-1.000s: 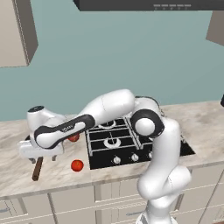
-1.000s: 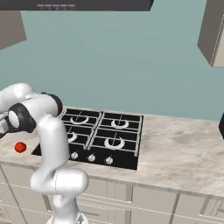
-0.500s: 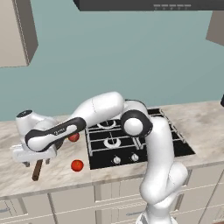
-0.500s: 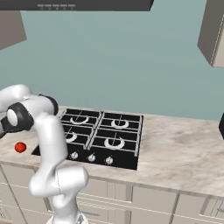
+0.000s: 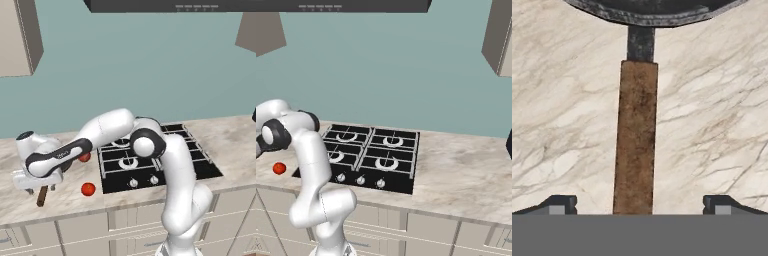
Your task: Place the pan on the front right burner on the stove. Then place the tomato and the onion in the pan and turn on the front right burner.
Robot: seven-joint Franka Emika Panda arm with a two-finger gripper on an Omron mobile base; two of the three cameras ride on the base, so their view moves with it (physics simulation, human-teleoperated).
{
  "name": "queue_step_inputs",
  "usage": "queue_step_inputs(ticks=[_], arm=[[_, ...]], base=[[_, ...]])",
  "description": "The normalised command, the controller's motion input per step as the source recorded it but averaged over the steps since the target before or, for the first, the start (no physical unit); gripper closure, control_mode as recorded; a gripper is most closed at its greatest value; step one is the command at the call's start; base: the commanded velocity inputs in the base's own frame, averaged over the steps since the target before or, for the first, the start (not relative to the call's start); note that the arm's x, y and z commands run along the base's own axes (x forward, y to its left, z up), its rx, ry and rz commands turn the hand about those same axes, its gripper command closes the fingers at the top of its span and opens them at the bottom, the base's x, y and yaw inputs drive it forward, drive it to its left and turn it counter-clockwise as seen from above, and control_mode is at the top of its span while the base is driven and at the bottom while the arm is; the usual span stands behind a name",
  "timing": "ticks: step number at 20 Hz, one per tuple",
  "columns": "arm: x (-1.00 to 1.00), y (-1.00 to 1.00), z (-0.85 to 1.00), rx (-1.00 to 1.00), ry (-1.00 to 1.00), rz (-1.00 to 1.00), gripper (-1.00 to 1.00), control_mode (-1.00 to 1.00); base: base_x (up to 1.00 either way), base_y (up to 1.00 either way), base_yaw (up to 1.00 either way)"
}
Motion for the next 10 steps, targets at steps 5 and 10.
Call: queue_step_inputs(ticks=[5,10], arm=[[0.04,0.00,-0.35,0.00,0.00,0.00,-1.00,-1.00],[0.09,0.00,-0.29,0.00,0.00,0.00,-1.00,-1.00]], base=[[0.00,0.00,0.00],[0.00,0.00,0.00]])
